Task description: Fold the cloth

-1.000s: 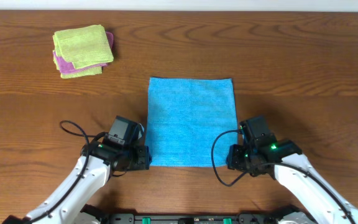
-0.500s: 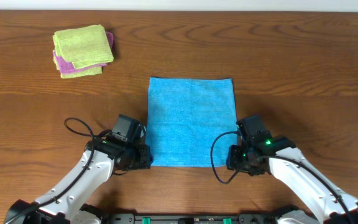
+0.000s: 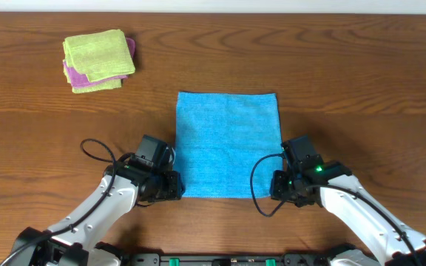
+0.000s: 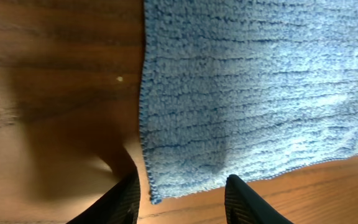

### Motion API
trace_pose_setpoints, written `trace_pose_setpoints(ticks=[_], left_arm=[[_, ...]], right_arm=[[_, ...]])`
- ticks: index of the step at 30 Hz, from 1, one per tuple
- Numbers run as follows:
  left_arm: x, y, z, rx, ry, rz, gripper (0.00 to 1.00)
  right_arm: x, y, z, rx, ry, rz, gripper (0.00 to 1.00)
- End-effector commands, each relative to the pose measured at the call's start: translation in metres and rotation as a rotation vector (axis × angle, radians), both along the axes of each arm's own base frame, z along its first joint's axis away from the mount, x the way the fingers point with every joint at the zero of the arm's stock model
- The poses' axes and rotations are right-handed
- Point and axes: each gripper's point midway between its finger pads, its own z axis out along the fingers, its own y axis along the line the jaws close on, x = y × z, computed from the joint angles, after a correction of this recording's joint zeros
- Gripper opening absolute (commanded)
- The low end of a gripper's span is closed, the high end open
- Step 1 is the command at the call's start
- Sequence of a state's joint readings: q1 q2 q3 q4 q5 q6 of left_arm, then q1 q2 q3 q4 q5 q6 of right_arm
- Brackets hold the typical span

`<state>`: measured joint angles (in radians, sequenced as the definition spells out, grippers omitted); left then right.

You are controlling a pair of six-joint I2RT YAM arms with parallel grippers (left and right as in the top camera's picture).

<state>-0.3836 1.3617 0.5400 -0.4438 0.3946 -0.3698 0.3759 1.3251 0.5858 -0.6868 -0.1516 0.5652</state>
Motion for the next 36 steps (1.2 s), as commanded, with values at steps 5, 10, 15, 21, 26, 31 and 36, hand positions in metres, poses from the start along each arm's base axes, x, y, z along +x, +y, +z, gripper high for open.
trace_pose_setpoints(ticks=[5,10,15,21,26,31,36], left_arm=[[-0.006,-0.008,0.001,-0.047,0.041,0.014,0.46],[-0.009,-0.011,0.002,-0.071,0.058,0.012,0.43],[-0.012,-0.014,0.004,-0.088,0.072,0.007,0.39],[-0.015,-0.012,0.003,-0.082,0.086,0.008,0.38],[-0.016,-0.012,0.003,-0.08,0.09,0.008,0.36],[-0.016,-0.012,0.003,-0.08,0.092,0.008,0.36],[-0.017,-0.012,0.003,-0.079,0.093,0.008,0.36]], right_arm=[[0.0,-0.005,-0.003,-0.02,0.0,-0.001,0.39],[0.0,-0.005,-0.003,-0.02,0.001,-0.001,0.38],[-0.001,-0.006,-0.003,-0.02,0.004,-0.009,0.37],[-0.002,-0.006,-0.003,-0.021,0.01,-0.012,0.37],[-0.001,-0.006,-0.003,-0.02,0.007,-0.019,0.35],[0.004,-0.01,-0.003,-0.045,-0.018,-0.024,0.36],[0.004,-0.011,-0.006,-0.054,-0.012,-0.025,0.39]])
